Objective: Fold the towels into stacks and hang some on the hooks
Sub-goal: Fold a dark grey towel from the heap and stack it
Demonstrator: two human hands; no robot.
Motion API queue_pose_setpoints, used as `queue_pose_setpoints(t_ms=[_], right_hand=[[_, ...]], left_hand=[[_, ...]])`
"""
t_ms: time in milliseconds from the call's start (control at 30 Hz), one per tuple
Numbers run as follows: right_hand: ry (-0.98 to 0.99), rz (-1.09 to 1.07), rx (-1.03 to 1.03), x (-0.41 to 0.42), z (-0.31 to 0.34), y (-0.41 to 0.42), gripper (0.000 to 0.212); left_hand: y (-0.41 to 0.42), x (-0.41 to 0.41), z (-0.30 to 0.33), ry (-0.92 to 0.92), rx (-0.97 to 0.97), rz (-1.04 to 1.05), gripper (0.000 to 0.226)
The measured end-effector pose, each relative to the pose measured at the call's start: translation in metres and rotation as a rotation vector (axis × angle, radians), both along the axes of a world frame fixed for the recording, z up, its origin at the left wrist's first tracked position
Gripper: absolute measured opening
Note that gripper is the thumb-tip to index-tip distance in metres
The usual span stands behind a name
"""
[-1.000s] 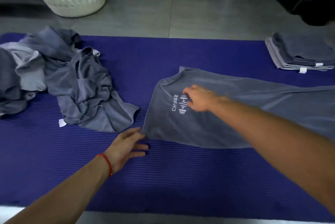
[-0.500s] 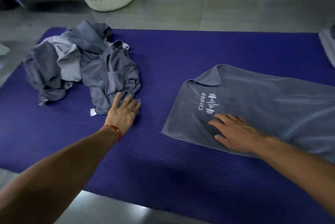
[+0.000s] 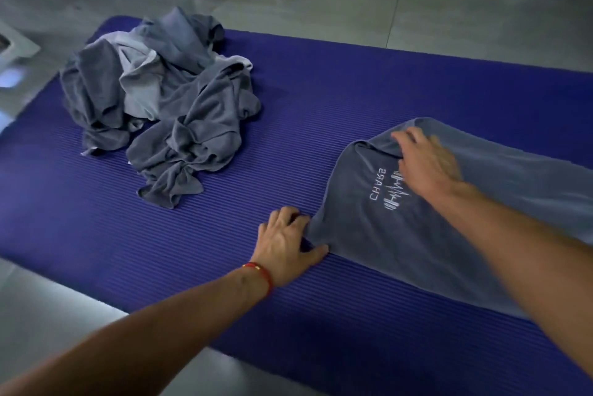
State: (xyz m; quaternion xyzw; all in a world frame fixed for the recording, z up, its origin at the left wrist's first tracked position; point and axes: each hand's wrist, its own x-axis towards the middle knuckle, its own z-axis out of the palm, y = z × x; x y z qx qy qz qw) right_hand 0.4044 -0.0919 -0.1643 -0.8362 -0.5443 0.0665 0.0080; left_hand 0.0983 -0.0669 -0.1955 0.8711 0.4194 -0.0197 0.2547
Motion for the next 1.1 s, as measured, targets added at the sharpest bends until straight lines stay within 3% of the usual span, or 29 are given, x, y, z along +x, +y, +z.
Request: queue_pose_setpoints(t_ms=[100,167,233,300,400,500,633,767,867,1000,1100], right_hand=[[0.059,0.037,-0.030,0.024,-0.009,0.010,0.055],[0.051,0.047,0.019,0.035,-0.014,0.017,0.038],[0.048,0.028,0.097,0.041,-0.009,0.028,0.022],[0.079,0.038,0.231,0.042,0.013,0.048,0.020],[0.129,0.077,0.384,0.035,0.055,0.091,0.023],[0.098,0.098,0.347,0.015,0.073,0.137,0.026],[0.119,0.158,0.259,-0.036,0.053,0.192,0.029],[0.296,0.230,0.043,-0.096,-0.002,0.204,0.048],[0.254,0.430,-0.097,-0.114,-0.027,0.174,0.071],[0.124,0.623,-0.038,-0.094,-0.025,0.103,0.061],[0.112,0.732,0.018,-0.066,-0.009,0.005,0.045]], left_hand=[[0.004,0.017,0.005,-0.179,-0.069,0.013,0.022],[0.005,0.015,0.015,-0.294,-0.133,-0.013,0.007],[0.001,0.010,0.031,-0.392,-0.243,0.057,0.005],[0.002,0.004,0.043,-0.476,-0.368,0.218,0.006],[0.010,-0.014,0.055,-0.438,-0.407,0.325,0.012],[0.013,-0.046,0.054,-0.360,-0.430,0.349,0.014],[0.027,-0.097,0.039,-0.335,-0.459,0.613,0.014],[0.032,-0.128,0.019,-0.164,-0.349,0.679,0.008],[0.029,-0.128,0.008,-0.061,-0.222,0.630,0.006],[0.020,-0.126,0.006,0.029,0.231,0.292,0.016],[-0.003,-0.107,0.007,-0.046,0.455,-0.112,0.023]])
